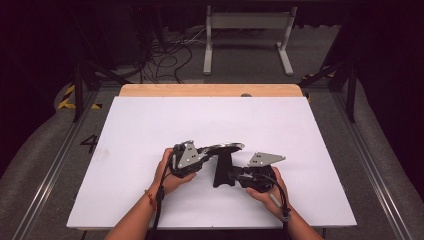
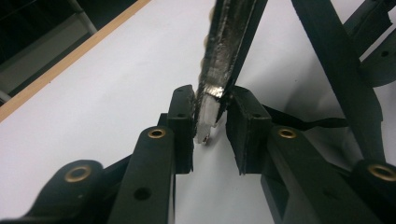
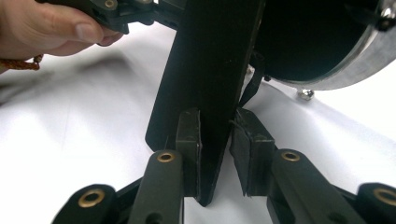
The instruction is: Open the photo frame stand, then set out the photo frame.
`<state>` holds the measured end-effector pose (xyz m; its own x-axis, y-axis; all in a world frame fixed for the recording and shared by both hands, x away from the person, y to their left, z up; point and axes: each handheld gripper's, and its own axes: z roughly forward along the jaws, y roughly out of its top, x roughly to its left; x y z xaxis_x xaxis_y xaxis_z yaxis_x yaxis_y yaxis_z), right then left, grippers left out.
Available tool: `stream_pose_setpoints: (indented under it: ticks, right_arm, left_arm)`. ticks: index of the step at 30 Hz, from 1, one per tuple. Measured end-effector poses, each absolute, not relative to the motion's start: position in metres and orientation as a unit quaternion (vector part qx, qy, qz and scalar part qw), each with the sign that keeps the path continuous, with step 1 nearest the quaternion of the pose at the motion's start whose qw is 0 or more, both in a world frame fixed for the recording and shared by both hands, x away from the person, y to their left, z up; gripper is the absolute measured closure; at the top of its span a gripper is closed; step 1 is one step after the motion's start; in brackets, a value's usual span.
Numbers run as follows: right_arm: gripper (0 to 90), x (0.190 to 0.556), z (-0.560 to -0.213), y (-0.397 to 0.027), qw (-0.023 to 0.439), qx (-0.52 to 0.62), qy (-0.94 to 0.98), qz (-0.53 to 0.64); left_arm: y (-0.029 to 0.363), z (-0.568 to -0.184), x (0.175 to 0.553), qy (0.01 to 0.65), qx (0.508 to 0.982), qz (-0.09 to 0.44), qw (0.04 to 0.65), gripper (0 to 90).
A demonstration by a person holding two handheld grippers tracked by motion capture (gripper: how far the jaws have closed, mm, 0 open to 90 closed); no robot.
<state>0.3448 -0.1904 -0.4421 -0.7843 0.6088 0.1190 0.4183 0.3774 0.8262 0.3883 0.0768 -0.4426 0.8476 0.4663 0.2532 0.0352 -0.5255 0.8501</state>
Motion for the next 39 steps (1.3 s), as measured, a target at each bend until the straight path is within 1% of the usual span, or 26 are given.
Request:
stream_pose_setpoints:
  ticks: [5,8,9,10,14,17,21,24,26,27,28,29,30,31,33,37,39]
  right_arm:
    - [72.5,0.345,-0.439,-0.193,0.104,0.312,0.823,0.464]
    - [71.4,0.343,-0.437,-0.195,0.101,0.314,0.82,0.468]
    - [71.2,0.342,-0.436,-0.196,0.104,0.315,0.82,0.467]
    - [70.9,0.34,-0.433,-0.197,0.116,0.31,0.823,0.461]
    - [70.5,0.339,-0.427,-0.198,0.129,0.306,0.825,0.458]
    - [68.4,0.338,-0.424,-0.199,0.134,0.308,0.822,0.46]
    - [68.4,0.334,-0.421,-0.197,0.143,0.3,0.826,0.455]
    - [69.6,0.33,-0.417,-0.197,0.153,0.295,0.826,0.455]
    - [73.8,0.326,-0.41,-0.197,0.164,0.287,0.825,0.458]
    - [78.2,0.32,-0.403,-0.195,0.179,0.274,0.826,0.46]
    - [78.2,0.32,-0.403,-0.195,0.179,0.274,0.826,0.46]
    - [82.2,0.314,-0.396,-0.193,0.185,0.263,0.823,0.468]
    - [82.2,0.314,-0.396,-0.193,0.185,0.263,0.823,0.468]
    - [84.1,0.311,-0.395,-0.192,0.186,0.258,0.823,0.471]
    - [86.2,0.309,-0.396,-0.188,0.175,0.256,0.821,0.48]
    - [88.8,0.307,-0.408,-0.17,0.167,0.249,0.826,0.477]
    - [89.5,0.306,-0.415,-0.159,0.164,0.244,0.83,0.475]
  left_arm:
    - [0.082,-0.44,0.387,0.154,0.837,0.227,0.473,68.8]
    - [0.087,-0.438,0.386,0.161,0.831,0.215,0.487,64.4]
    - [0.089,-0.437,0.386,0.162,0.83,0.218,0.486,64.4]
    - [0.091,-0.436,0.385,0.161,0.831,0.219,0.486,63.2]
    - [0.098,-0.433,0.383,0.159,0.83,0.219,0.489,61.8]
    - [0.1,-0.433,0.382,0.154,0.832,0.216,0.488,60.4]
    - [0.099,-0.432,0.381,0.15,0.834,0.209,0.487,58.4]
    - [0.096,-0.435,0.382,0.156,0.834,0.202,0.489,56.1]
    - [0.092,-0.438,0.384,0.163,0.835,0.196,0.488,54.6]
    - [0.091,-0.438,0.384,0.164,0.835,0.197,0.486,54.8]
    - [0.09,-0.439,0.384,0.166,0.835,0.196,0.486,54.8]
    - [0.087,-0.442,0.386,0.169,0.836,0.194,0.485,56.1]
    - [0.087,-0.442,0.386,0.169,0.836,0.194,0.485,58.1]
    - [0.086,-0.443,0.387,0.172,0.836,0.195,0.483,58.1]
    - [0.084,-0.445,0.39,0.177,0.836,0.195,0.482,61.0]
    - [0.082,-0.449,0.394,0.183,0.839,0.194,0.475,67.2]
    - [0.082,-0.45,0.396,0.187,0.837,0.193,0.476,68.1]
